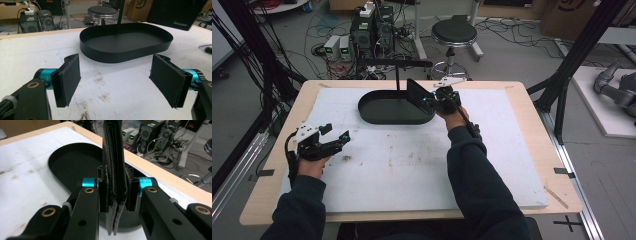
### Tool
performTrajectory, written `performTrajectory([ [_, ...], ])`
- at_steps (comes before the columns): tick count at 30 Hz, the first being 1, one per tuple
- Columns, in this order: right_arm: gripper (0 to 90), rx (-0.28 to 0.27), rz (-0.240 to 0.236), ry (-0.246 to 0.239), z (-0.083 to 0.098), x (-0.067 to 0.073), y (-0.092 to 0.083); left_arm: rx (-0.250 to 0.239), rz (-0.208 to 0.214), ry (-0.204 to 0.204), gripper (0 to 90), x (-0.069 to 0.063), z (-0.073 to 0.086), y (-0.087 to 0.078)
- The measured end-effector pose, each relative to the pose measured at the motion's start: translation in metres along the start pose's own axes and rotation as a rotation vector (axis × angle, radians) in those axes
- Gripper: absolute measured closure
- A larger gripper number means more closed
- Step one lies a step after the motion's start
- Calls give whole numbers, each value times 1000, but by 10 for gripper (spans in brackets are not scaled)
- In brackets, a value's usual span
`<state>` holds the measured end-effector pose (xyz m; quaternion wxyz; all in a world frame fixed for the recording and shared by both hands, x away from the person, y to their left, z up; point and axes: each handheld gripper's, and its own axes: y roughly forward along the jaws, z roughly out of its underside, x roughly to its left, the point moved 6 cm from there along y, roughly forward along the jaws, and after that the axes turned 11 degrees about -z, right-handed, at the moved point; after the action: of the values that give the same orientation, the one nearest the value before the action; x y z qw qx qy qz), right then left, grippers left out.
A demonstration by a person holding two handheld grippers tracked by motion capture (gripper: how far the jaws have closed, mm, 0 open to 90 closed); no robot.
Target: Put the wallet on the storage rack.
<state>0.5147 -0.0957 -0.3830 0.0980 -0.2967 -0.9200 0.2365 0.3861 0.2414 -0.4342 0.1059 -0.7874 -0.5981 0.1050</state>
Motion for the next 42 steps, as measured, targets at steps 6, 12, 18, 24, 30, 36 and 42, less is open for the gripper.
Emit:
performTrajectory([
  [6,783,49,51,1,3,-12,29,-4,-2,-8,241,1,0,0],
  [12,785,77,170,-30,6,-21,52,-5,-1,-11,241,1,0,0],
  [18,784,130,251,-54,15,-26,67,-5,0,-11,240,1,0,0],
  [24,756,90,247,-102,14,-8,85,-3,0,-13,241,1,0,1],
  [30,570,80,193,-122,16,9,103,-4,0,-9,241,1,0,0],
  [36,295,5,116,-55,10,11,99,-1,4,-10,241,1,0,1],
  [42,341,-17,65,-32,3,3,70,0,3,-7,241,0,0,1],
])
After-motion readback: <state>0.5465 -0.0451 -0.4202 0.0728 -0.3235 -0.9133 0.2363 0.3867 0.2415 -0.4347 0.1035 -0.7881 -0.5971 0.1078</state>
